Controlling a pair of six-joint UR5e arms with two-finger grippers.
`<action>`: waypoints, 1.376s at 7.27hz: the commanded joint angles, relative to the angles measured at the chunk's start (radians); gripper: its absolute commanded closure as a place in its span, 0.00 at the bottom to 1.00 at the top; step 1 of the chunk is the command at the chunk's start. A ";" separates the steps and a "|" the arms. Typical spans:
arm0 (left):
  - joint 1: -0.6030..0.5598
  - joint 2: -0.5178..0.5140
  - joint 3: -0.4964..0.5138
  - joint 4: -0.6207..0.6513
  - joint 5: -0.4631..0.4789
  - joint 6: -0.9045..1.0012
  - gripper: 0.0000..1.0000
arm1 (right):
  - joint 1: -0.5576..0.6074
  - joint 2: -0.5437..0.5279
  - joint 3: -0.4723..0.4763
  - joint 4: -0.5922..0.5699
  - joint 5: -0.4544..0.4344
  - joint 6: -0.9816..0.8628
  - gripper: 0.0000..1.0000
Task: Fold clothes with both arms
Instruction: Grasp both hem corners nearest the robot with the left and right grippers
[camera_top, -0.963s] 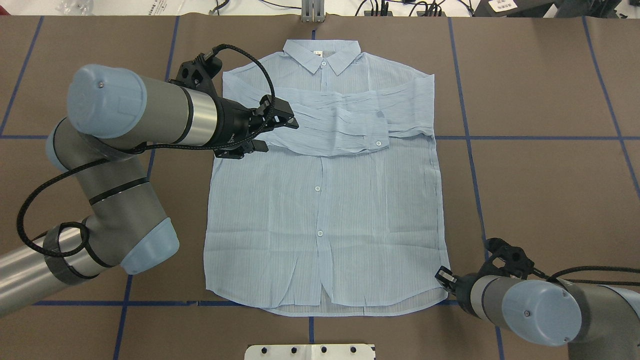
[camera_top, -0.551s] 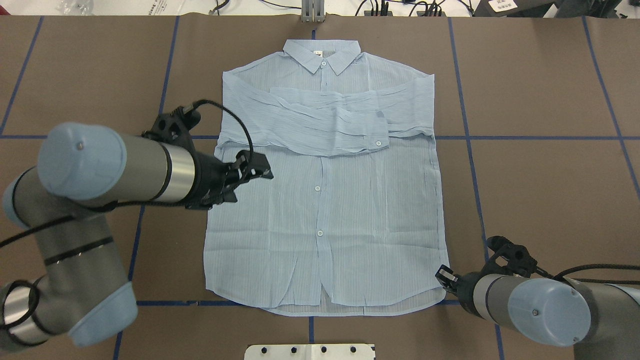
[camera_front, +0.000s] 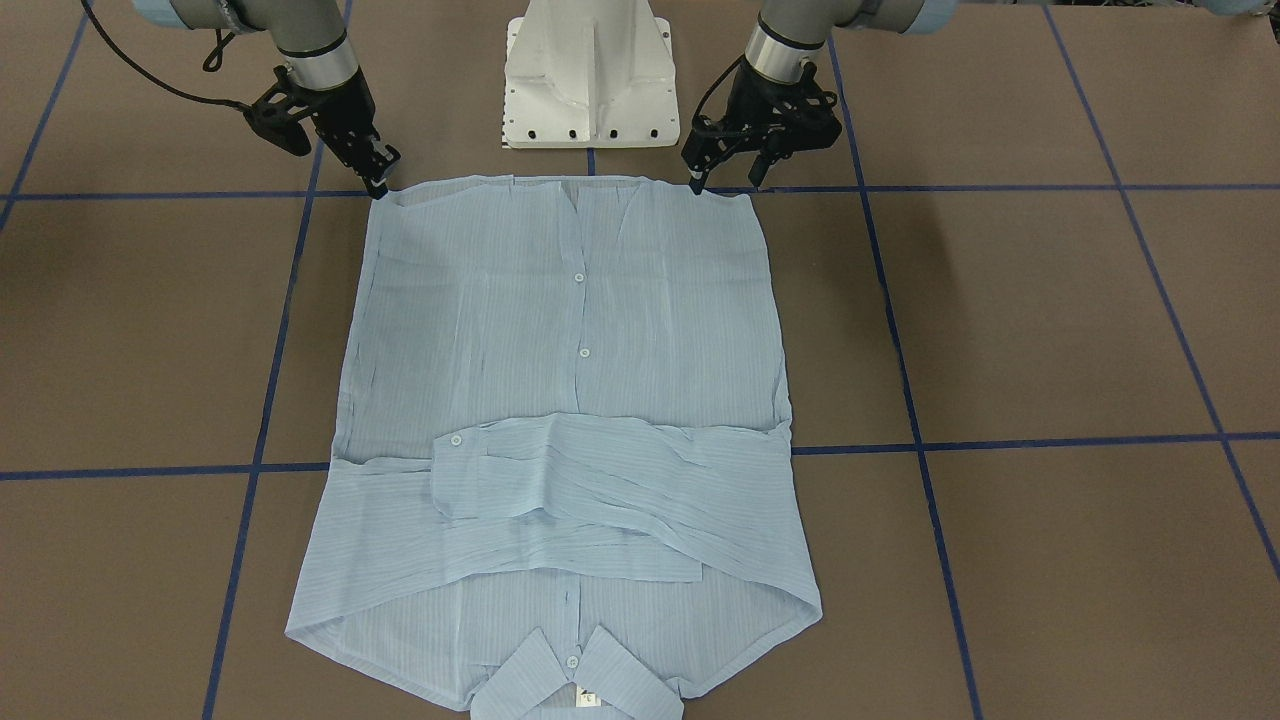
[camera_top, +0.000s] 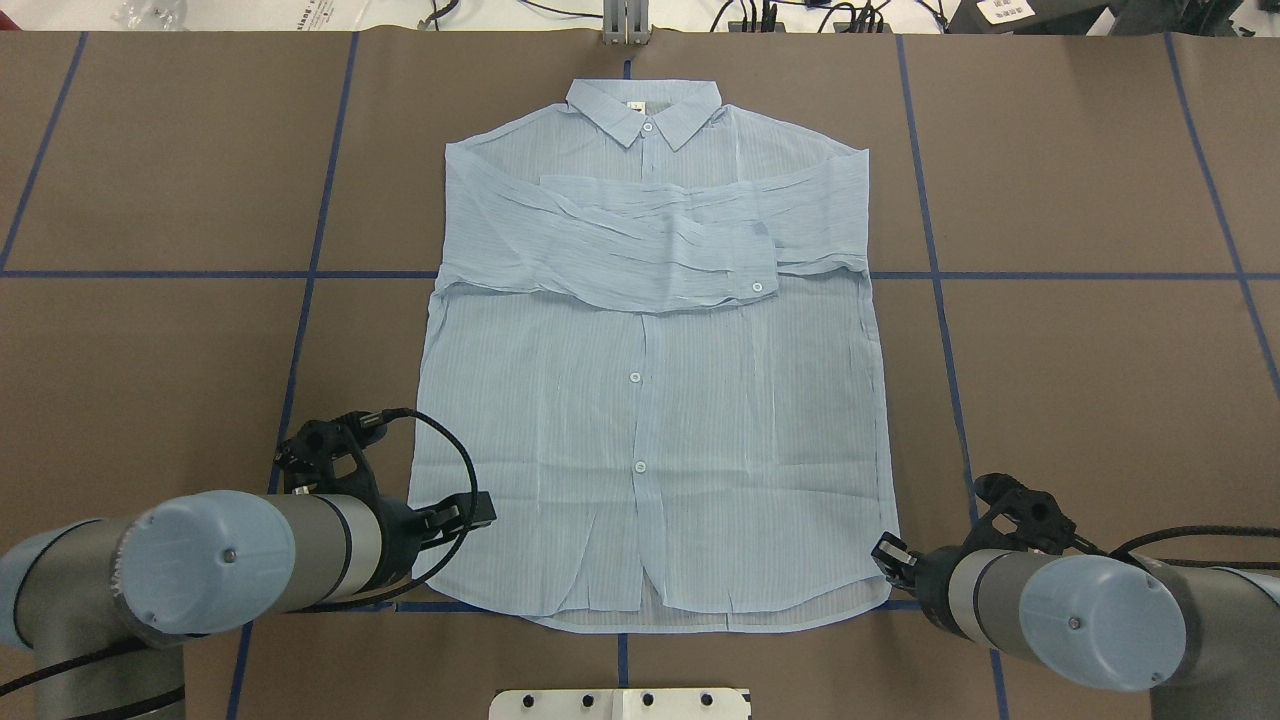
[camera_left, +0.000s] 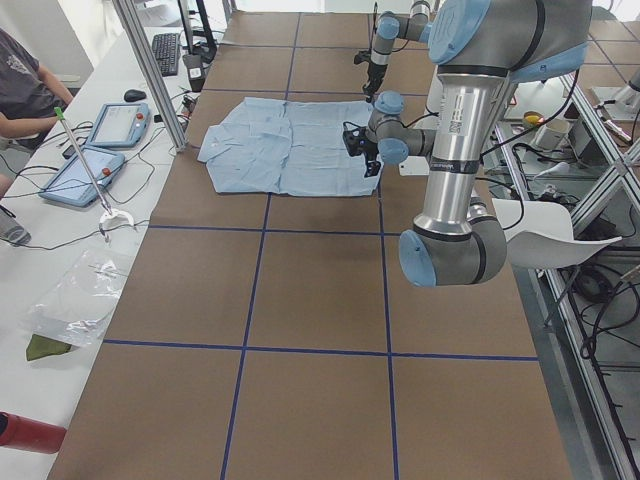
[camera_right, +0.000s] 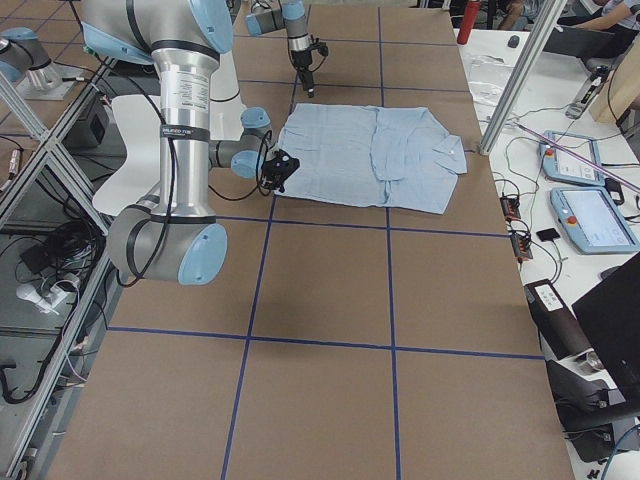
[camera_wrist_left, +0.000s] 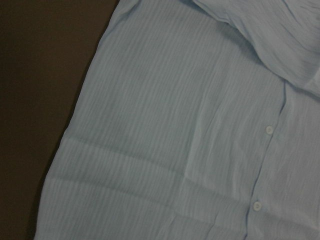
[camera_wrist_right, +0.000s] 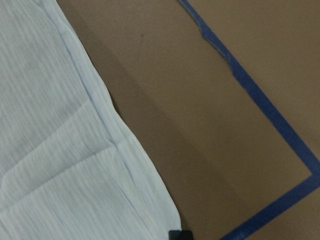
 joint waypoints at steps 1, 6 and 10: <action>0.029 0.028 0.033 0.006 0.009 -0.017 0.12 | 0.001 0.002 0.000 0.000 0.001 -0.002 1.00; 0.041 0.030 0.058 0.006 0.008 -0.055 0.41 | 0.013 0.007 0.000 0.002 0.001 -0.002 1.00; 0.063 0.031 0.070 0.006 0.009 -0.074 0.51 | 0.016 0.008 0.000 0.002 0.001 -0.002 1.00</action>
